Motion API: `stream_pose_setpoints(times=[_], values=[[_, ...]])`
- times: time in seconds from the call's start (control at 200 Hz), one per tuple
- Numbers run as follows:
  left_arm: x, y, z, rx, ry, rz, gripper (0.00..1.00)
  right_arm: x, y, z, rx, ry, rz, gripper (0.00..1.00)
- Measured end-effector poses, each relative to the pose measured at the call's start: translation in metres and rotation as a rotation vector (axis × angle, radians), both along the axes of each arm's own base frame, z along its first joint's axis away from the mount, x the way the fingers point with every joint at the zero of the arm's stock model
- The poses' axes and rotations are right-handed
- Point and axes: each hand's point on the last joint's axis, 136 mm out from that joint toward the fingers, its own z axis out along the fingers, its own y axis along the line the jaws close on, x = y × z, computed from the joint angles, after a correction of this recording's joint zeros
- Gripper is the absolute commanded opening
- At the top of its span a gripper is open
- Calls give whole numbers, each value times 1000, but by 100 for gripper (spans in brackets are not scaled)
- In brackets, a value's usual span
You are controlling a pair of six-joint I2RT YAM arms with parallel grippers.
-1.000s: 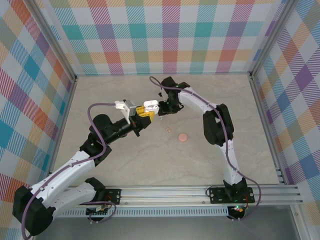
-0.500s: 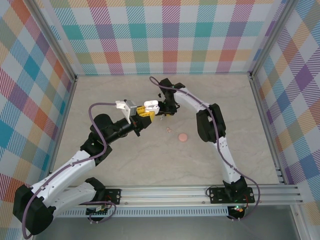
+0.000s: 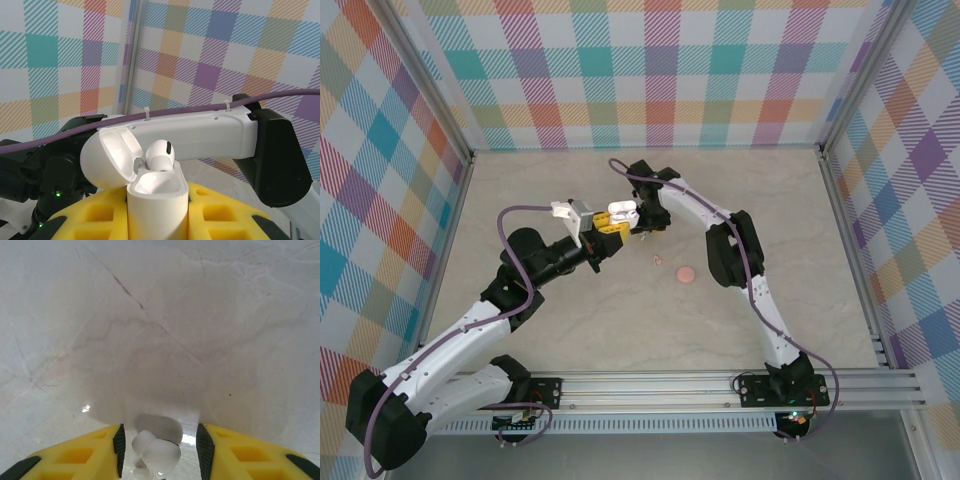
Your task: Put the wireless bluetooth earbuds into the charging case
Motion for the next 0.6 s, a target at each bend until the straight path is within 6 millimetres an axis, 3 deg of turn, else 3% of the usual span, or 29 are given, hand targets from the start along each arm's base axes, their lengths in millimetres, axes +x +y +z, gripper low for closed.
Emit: stream_pose_setpoints(times=[0.23,0.4,0.6], values=[[0,0,0,0,0,0,2,2,-7,-2,-48,-11,-4,25],[0,0,0,0,0,0,1,1,-16,-3,-38,-16,-17,24],[0,0,0,0,0,0,2,-14,-48,-3,-50,31,-54,26]])
